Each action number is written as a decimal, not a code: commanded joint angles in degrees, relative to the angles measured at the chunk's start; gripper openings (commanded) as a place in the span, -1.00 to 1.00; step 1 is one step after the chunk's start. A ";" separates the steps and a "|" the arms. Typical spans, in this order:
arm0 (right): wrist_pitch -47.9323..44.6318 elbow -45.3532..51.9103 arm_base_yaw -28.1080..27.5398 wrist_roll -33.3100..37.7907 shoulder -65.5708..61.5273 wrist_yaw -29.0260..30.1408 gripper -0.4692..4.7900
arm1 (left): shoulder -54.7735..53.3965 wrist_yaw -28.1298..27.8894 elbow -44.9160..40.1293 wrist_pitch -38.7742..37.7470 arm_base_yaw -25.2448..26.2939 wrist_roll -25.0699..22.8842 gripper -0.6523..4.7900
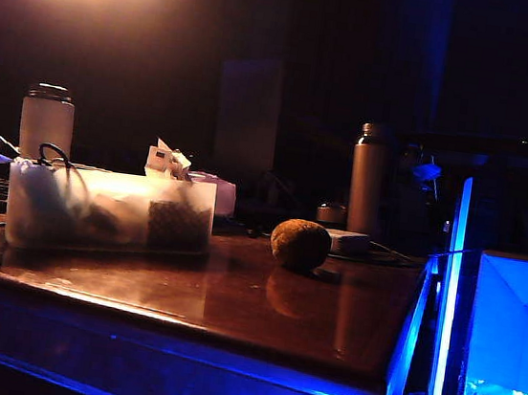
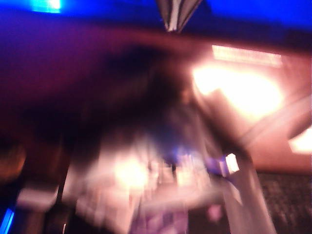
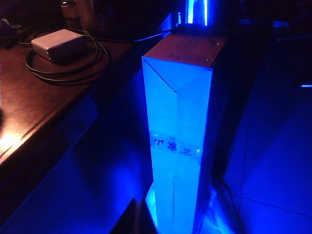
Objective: Pick up the kiwi and place it into the translucent box.
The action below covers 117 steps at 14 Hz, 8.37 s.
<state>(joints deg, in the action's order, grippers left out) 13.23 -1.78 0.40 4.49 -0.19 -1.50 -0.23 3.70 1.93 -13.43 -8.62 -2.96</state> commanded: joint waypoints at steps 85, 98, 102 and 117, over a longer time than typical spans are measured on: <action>-16.50 -107.36 39.93 -6.51 -128.28 15.50 1.00 | -70.14 15.82 95.01 -43.08 -0.02 -0.92 -0.77; -0.15 -107.32 32.81 -10.29 -113.57 -0.42 -0.83 | -70.01 22.34 95.03 -43.15 -0.15 -1.33 -0.77; 4.63 -107.25 32.81 -13.73 -96.96 -1.40 -0.83 | -65.51 24.30 95.03 -43.54 -1.62 -2.60 -0.77; 21.46 -69.20 33.03 -11.39 -41.86 -0.66 -0.83 | -20.35 21.07 61.31 -43.45 -4.72 1.40 -0.77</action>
<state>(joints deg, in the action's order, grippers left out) 41.87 -74.43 33.32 -8.23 -44.31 -2.68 -21.85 24.56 66.00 -62.54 -13.45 -2.94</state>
